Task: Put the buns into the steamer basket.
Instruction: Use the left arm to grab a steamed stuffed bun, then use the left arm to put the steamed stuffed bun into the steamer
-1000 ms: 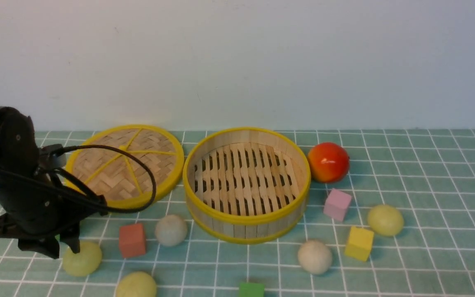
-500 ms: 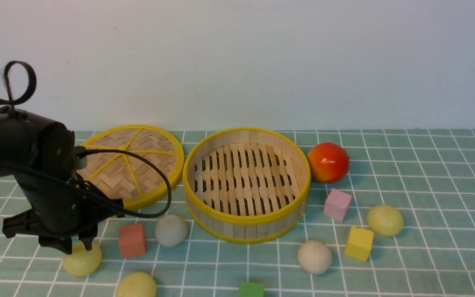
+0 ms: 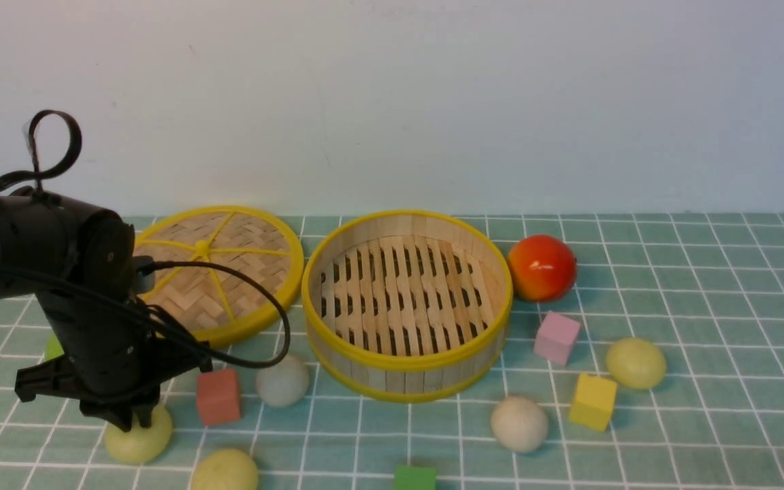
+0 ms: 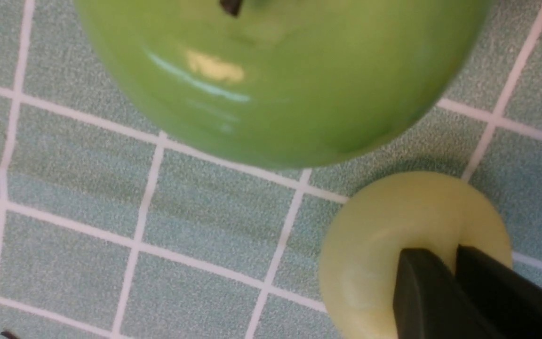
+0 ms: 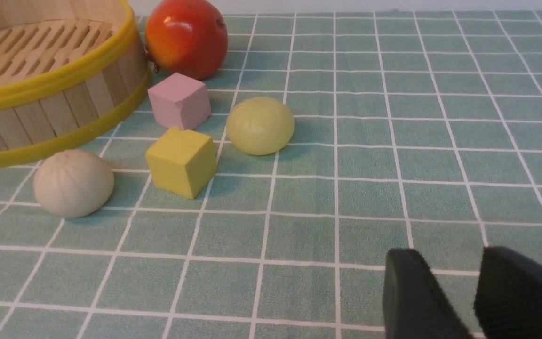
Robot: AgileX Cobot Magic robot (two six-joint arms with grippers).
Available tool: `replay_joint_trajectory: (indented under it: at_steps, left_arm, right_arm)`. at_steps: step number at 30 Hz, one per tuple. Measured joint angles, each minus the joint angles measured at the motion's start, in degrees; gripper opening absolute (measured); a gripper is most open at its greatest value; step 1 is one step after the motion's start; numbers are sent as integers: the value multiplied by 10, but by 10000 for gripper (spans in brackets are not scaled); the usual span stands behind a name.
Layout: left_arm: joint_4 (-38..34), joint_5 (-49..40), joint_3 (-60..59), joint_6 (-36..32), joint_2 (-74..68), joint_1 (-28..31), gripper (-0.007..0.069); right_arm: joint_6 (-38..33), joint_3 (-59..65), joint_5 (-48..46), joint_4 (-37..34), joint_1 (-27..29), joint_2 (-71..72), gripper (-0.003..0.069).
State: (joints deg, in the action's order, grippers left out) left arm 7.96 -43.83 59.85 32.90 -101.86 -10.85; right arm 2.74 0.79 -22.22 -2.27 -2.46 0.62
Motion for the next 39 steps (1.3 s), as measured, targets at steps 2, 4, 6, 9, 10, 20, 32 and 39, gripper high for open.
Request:
replay_joint_trajectory:
  at_steps: [2,4,6,9,10,20,32,39]
  left_arm:
    - [-1,-4,0,-2,0,0,-2]
    - [-1,-11,0,-4,1,0,-13]
    - [-2,-23,1,-5,7,0,-13]
    - [-10,-55,17,-9,31,0,-13]
    - [-15,-65,25,-12,41,0,-13]
    - [-118,-95,232,-74,101,-19,-13]
    - [-145,-106,419,-92,-114,-125,-8]
    - [-143,-114,448,-70,-216,-129,5]
  right_arm:
    - [0,0,0,0,0,0,238]
    - [0,0,0,0,0,0,238]
    - [0,0,0,0,0,0,238]
    - [0,0,0,0,0,0,238]
    - [0,0,0,0,0,0,238]
    - [0,0,0,0,0,0,238]
    - [0,0,0,0,0,0,238]
    - [0,0,0,0,0,0,238]
